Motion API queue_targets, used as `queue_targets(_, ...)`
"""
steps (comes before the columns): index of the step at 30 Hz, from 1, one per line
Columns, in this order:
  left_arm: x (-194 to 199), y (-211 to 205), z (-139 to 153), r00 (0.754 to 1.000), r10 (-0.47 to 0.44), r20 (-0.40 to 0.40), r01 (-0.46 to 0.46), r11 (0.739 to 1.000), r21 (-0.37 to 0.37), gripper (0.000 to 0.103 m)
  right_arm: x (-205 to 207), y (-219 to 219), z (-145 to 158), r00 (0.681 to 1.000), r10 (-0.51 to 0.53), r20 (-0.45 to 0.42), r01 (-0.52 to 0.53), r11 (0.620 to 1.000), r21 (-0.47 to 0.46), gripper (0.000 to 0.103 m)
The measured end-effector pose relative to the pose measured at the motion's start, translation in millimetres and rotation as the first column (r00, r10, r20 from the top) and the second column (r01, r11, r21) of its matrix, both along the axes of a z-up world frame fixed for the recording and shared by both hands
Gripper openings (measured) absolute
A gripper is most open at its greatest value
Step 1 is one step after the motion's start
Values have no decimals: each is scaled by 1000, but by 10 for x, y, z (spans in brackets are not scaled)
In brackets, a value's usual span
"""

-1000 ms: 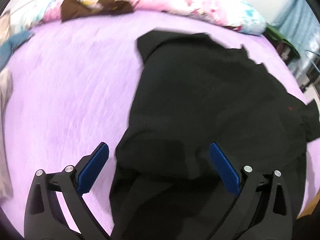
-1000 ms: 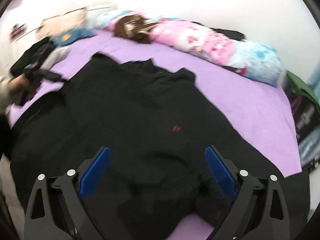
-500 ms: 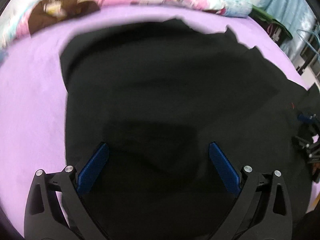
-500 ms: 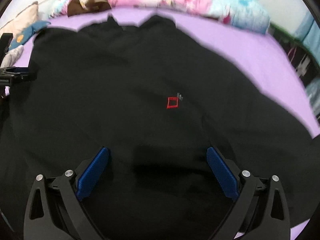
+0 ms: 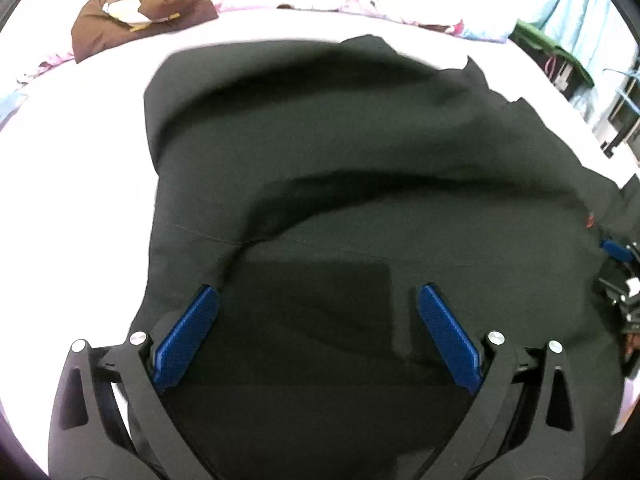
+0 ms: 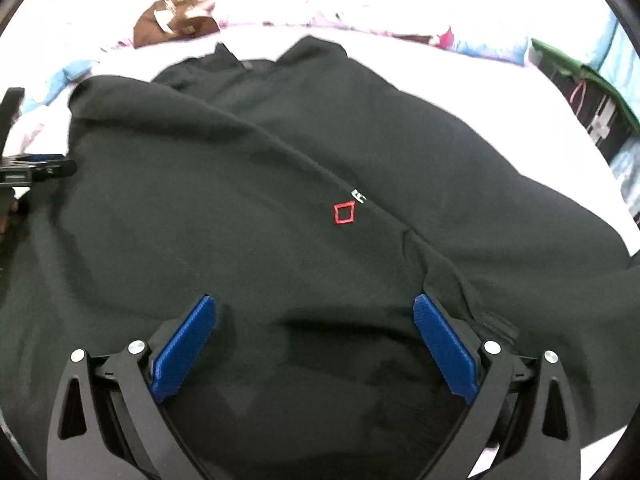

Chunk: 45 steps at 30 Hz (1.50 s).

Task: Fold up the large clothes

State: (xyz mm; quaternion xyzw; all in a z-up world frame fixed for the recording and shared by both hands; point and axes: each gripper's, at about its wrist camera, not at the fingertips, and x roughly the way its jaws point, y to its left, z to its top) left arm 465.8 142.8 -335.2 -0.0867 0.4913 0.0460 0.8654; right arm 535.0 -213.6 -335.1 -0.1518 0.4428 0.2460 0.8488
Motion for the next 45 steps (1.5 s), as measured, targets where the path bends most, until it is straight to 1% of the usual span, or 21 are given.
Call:
queue_targets(4, -85, -205, 237, 999, -34, 24, 34, 999, 11, 97, -219, -212, 218, 1000, -5, 12, 4, 998, 62, 97)
queue_targets(7, -133, -472, 404, 996, -66, 53, 66, 998, -4, 97, -348, -488, 356, 999, -33, 23, 31, 996, 85, 97)
queue_targets(8, -74, -655, 431, 996, -75, 56, 76, 997, -14, 97, -389, -615, 398, 998, -50, 33, 47, 995, 85, 97)
queue_targets(12, 101, -1194, 466, 989, -134, 67, 137, 989, -50, 97, -444, -1216, 486, 993, -102, 57, 98, 993, 70, 97)
queue_targets(14, 194, -1469, 453, 984, -167, 65, 171, 983, -69, 97, -436, -1426, 508, 989, -129, 65, 125, 990, 59, 97)
queue_targets(17, 275, -1901, 431, 973, -220, 73, 226, 970, -87, 97, -426, -1838, 548, 979, -193, 63, 188, 980, 70, 97)
queue_targets(22, 479, -2565, 343, 962, -261, 78, 271, 946, -179, 97, -399, -2478, 633, 954, -293, 66, 285, 952, 113, 97)
queue_targets(25, 626, -3012, 293, 952, -291, 95, 305, 919, -250, 97, -338, -2865, 679, 931, -360, 58, 348, 925, 156, 97)
queue_targets(28, 759, -3374, 216, 945, -312, 102, 328, 901, -283, 97, -295, -3234, 696, 903, -428, 42, 412, 889, 200, 97)
queue_targets(30, 832, -3560, 149, 940, -324, 105, 341, 895, -289, 97, -260, -3474, 704, 883, -469, 29, 451, 863, 227, 97)
queue_targets(32, 895, -3697, 53, 938, -332, 101, 347, 891, -291, 97, -218, -3741, 723, 858, -513, 11, 492, 828, 271, 97)
queue_targets(34, 962, -3770, -127, 946, -319, 67, 324, 902, -284, 97, -168, -4009, 745, 828, -561, -11, 533, 781, 326, 97)
queue_targets(35, 973, -3780, -169, 948, -311, 70, 318, 905, -281, 97, -128, -4169, 758, 808, -589, -30, 558, 748, 360, 97)
queue_targets(36, 961, -3789, -210, 947, -306, 94, 320, 908, -272, 97, -108, -4282, 771, 793, -608, -44, 575, 722, 384, 97)
queue_targets(37, 950, -3815, -239, 945, -310, 107, 327, 911, -252, 97, -78, -4455, 777, 766, -639, -69, 602, 677, 424, 97)
queue_targets(39, 950, -3890, -286, 941, -324, 102, 338, 918, -205, 97, -19, -4753, 765, 704, -699, -124, 658, 577, 484, 97)
queue_targets(41, 951, -3920, -297, 940, -327, 97, 340, 923, -179, 97, 73, -5071, 708, 630, -749, -202, 715, 459, 528, 97)
queue_targets(42, 964, -3922, -298, 942, -323, 94, 335, 925, -180, 97, 113, -5210, 659, 592, -767, -248, 740, 395, 545, 97)
queue_targets(43, 964, -3911, -302, 943, -318, 94, 331, 925, -186, 97, 147, -5303, 614, 566, -774, -285, 755, 348, 556, 97)
queue_targets(44, 973, -3909, -304, 945, -312, 93, 325, 926, -191, 97, 194, -5432, 540, 536, -772, -342, 769, 278, 576, 97)
queue_targets(45, 977, -3913, -304, 945, -312, 92, 325, 927, -187, 97, 220, -5488, 502, 524, -769, -367, 771, 245, 588, 97)
